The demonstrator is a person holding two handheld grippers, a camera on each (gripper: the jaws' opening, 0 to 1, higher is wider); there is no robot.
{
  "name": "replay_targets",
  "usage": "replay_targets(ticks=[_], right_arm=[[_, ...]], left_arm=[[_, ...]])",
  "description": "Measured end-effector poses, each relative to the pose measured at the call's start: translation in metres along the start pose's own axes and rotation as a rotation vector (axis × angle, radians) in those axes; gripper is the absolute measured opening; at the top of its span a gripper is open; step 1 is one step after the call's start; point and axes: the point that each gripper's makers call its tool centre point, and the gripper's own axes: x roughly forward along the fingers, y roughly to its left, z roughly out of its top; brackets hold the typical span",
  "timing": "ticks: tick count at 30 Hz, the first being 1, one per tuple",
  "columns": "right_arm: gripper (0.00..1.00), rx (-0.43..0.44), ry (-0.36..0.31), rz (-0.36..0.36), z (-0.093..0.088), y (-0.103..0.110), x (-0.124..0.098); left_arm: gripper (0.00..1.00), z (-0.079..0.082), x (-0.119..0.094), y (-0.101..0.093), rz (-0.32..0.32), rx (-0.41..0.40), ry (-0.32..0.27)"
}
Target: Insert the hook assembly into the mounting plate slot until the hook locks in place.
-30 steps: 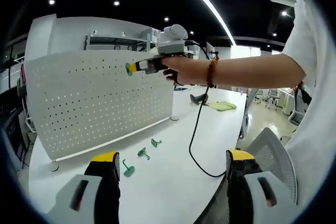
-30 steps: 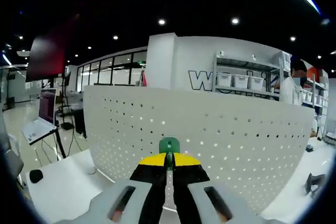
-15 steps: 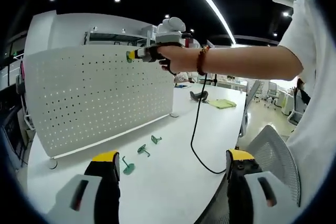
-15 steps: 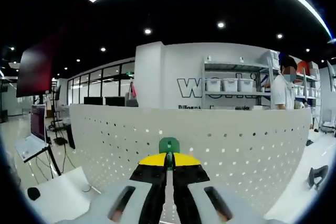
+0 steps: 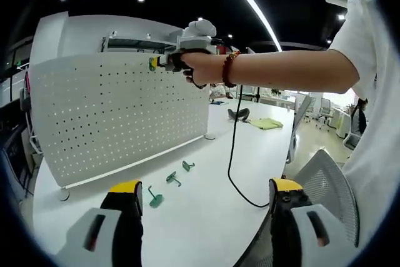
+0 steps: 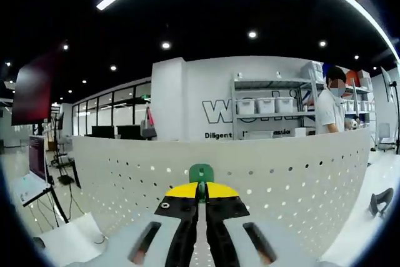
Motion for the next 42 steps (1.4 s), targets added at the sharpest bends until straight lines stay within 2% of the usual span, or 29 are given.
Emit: replay_targets(ticks=[2, 9, 11, 18, 20, 23, 25, 28, 31, 35, 42], right_arm=[[0.01, 0.019, -0.001, -0.008, 0.0, -0.002, 0.004], [0.01, 0.0, -0.015, -0.028, 0.0, -0.003, 0.011], [0.01, 0.023, -0.013, -0.026, -0.002, -0.002, 0.013], [0.01, 0.029, -0.011, -0.048, -0.008, -0.005, 0.017], [0.01, 0.004, -0.011, -0.059, -0.01, -0.006, 0.018], [0.01, 0.027, -0.014, -0.062, -0.012, -0.006, 0.019], [0.01, 0.028, 0.009, -0.069, -0.018, -0.005, 0.021], [0.01, 0.044, -0.021, -0.064, -0.015, -0.005, 0.021], [0.02, -0.013, -0.006, -0.059, -0.015, -0.004, 0.02], [0.02, -0.044, 0.028, -0.036, -0.015, -0.004, 0.021], [0.06, -0.045, 0.044, -0.001, -0.016, -0.001, 0.022]], left_arm=[[0.85, 0.0, -0.001, 0.002, 0.004, -0.006, -0.003], [0.85, -0.001, -0.003, 0.008, 0.01, -0.01, 0.001], [0.85, -0.001, -0.002, 0.009, 0.012, -0.011, 0.001], [0.85, -0.001, -0.001, 0.012, 0.013, -0.015, -0.001], [0.85, -0.001, 0.0, 0.013, 0.012, -0.02, -0.004], [0.85, -0.002, 0.0, 0.014, 0.015, -0.017, 0.002], [0.85, -0.002, 0.0, 0.014, 0.017, -0.023, -0.002], [0.85, -0.003, 0.0, 0.014, 0.018, -0.028, -0.002], [0.85, -0.005, 0.001, 0.013, 0.012, -0.026, 0.005], [0.85, -0.003, 0.002, 0.012, 0.011, -0.026, 0.003], [0.85, -0.001, 0.004, 0.009, 0.003, -0.017, 0.006]])
